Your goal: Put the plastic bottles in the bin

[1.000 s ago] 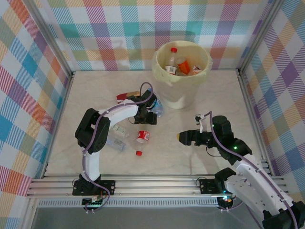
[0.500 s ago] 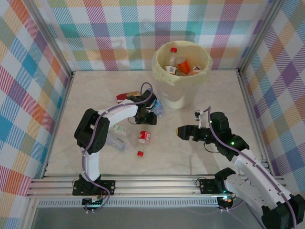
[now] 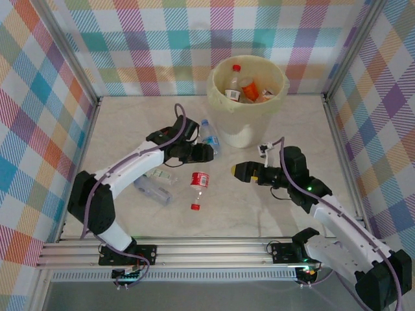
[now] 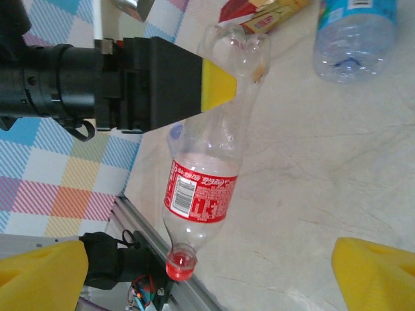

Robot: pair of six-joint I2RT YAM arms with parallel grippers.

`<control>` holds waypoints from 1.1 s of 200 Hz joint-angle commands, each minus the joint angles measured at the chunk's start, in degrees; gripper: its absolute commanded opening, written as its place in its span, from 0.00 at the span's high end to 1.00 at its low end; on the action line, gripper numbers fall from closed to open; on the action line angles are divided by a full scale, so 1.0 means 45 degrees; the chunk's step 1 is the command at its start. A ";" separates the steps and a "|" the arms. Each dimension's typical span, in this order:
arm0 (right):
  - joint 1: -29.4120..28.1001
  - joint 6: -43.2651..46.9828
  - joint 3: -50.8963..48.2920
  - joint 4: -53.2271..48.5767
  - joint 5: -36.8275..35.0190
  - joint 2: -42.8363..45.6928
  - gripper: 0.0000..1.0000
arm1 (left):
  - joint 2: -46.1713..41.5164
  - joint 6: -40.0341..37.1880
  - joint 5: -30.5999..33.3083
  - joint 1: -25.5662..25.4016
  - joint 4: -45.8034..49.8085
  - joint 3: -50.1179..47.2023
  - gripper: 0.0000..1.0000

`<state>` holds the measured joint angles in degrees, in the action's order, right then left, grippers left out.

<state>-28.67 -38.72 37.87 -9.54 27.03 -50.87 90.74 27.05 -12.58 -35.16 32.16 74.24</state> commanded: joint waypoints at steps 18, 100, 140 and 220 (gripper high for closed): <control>-0.0723 -0.0488 0.0314 0.1970 0.0462 -0.1081 0.00 | -0.1203 0.2281 -0.0623 0.0020 -0.2198 -0.1017 0.41; -0.2639 -0.0152 0.1728 0.3144 -0.0089 -0.4155 0.00 | -0.1922 0.3375 -0.0708 0.0020 -0.2714 -0.1413 0.41; -0.3117 -0.0162 0.2093 0.3484 -0.0462 -0.5276 0.00 | -0.1836 0.3701 -0.1067 0.0020 -0.3048 -0.1392 0.41; -0.3161 -0.0083 0.2318 0.2870 -0.1085 -0.5478 0.36 | -0.1880 0.3596 -0.1049 0.0020 -0.2793 -0.1165 0.41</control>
<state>-42.63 -39.99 46.15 3.38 23.38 -76.31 83.88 42.70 -16.03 -35.16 20.36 68.16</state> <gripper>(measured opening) 0.670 0.587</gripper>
